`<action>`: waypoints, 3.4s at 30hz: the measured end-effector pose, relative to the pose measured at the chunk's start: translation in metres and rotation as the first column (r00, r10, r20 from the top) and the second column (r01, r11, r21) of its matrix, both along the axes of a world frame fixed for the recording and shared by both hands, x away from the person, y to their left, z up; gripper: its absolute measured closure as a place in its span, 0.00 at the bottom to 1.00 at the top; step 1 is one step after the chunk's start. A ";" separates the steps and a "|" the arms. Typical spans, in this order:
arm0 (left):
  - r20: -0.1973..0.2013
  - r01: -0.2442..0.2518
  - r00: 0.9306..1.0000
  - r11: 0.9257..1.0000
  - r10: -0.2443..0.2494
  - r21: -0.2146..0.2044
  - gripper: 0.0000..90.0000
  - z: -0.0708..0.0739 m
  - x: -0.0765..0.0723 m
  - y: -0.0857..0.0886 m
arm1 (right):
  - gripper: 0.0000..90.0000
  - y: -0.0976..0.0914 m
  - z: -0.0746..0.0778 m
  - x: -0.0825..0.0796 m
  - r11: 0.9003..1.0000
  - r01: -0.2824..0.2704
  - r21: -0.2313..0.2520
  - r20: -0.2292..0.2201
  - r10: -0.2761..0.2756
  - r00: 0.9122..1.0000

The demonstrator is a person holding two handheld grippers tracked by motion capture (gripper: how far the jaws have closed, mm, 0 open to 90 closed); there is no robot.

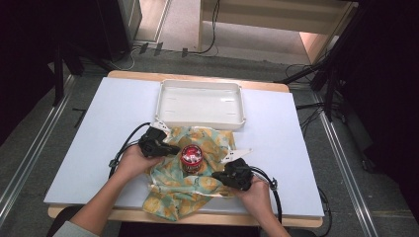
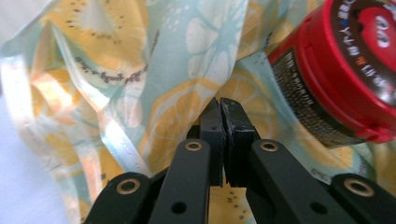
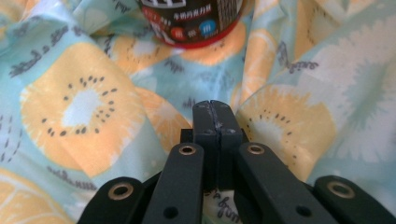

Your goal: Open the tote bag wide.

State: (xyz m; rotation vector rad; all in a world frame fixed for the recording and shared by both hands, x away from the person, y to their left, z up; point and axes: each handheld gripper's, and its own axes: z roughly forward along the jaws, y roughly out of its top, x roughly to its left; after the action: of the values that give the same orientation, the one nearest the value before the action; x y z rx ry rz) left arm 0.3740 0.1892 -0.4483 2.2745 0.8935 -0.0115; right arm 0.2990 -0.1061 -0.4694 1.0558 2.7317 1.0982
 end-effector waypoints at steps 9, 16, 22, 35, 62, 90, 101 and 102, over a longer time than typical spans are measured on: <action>-0.002 0.013 1.000 0.998 -0.013 -0.063 0.98 0.013 -0.010 0.002 | 1.00 -0.008 -0.001 -0.006 1.000 0.015 0.001 0.000 -0.015 1.000; 0.006 0.054 0.999 0.996 -0.053 -0.072 1.00 0.023 -0.030 0.002 | 1.00 -0.003 0.004 -0.007 1.000 0.002 0.006 0.016 -0.003 1.000; 0.005 0.063 0.998 0.995 -0.063 -0.074 1.00 0.023 -0.043 0.003 | 1.00 0.007 0.017 -0.010 0.997 -0.020 0.073 0.046 0.017 0.999; 0.033 0.092 0.995 0.990 -0.089 -0.107 1.00 0.032 -0.063 0.000 | 1.00 0.038 0.007 -0.037 0.989 -0.126 0.078 0.004 0.126 0.992; -0.014 0.062 0.998 0.998 -0.061 0.034 1.00 -0.010 -0.057 -0.015 | 1.00 0.035 -0.003 -0.036 0.990 -0.130 0.058 -0.020 0.131 0.991; 0.005 -0.067 0.998 0.998 0.067 -0.008 1.00 -0.005 -0.008 -0.012 | 0.99 0.026 0.007 -0.038 0.986 -0.152 0.072 0.001 0.152 0.988; 0.029 -0.042 0.999 0.999 0.043 -0.027 1.00 0.014 -0.024 -0.008 | 1.00 0.007 0.057 -0.008 0.991 -0.062 0.122 0.119 0.048 0.992; 0.036 -0.041 0.998 0.999 0.042 -0.023 1.00 0.016 -0.025 -0.007 | 1.00 0.006 0.061 -0.001 0.991 -0.056 0.125 0.119 0.041 0.992</action>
State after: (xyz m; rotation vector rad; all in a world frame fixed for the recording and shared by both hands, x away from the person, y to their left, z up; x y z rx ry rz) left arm 0.3486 0.1824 -0.4326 2.2283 0.9171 0.0385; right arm 0.2976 -0.0999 -0.4086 0.9111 2.6403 1.3137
